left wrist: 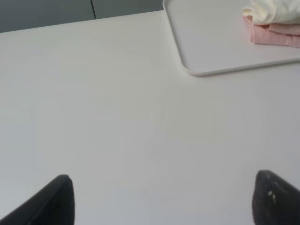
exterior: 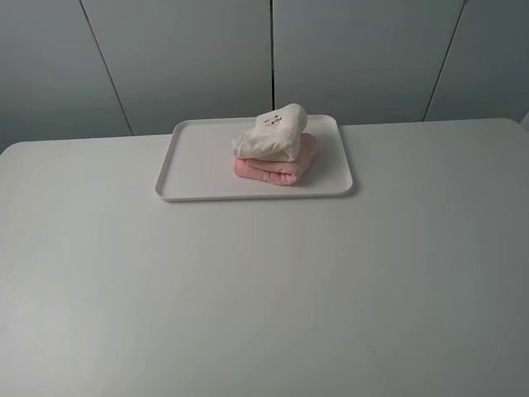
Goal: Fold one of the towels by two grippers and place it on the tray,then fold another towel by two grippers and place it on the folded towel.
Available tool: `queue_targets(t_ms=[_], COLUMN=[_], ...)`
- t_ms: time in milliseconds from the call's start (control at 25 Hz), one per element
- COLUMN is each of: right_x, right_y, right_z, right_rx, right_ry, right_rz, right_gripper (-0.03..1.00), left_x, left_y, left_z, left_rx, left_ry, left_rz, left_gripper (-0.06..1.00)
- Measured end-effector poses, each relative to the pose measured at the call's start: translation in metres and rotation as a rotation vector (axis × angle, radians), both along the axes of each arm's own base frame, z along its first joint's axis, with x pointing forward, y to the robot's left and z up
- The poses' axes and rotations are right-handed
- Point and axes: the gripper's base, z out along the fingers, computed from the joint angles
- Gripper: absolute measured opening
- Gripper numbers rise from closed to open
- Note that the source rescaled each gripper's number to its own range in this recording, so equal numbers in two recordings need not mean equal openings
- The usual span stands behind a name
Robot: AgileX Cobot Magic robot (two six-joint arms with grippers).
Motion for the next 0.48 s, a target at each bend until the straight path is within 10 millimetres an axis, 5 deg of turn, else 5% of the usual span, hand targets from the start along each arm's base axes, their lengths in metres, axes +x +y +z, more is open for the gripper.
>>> queue_targets(t_ms=[480], right_x=[-0.0104], right_y=[-0.0011], right_z=[-0.0035], right_rx=[-0.001], right_ry=[-0.045], right_rz=[0.031], right_gripper=[1.0], left_x=[0.0008], left_y=[-0.0022], left_z=[-0.0026], left_rx=[-0.016], left_ry=[-0.001], left_rz=[-0.018], left_gripper=[0.98])
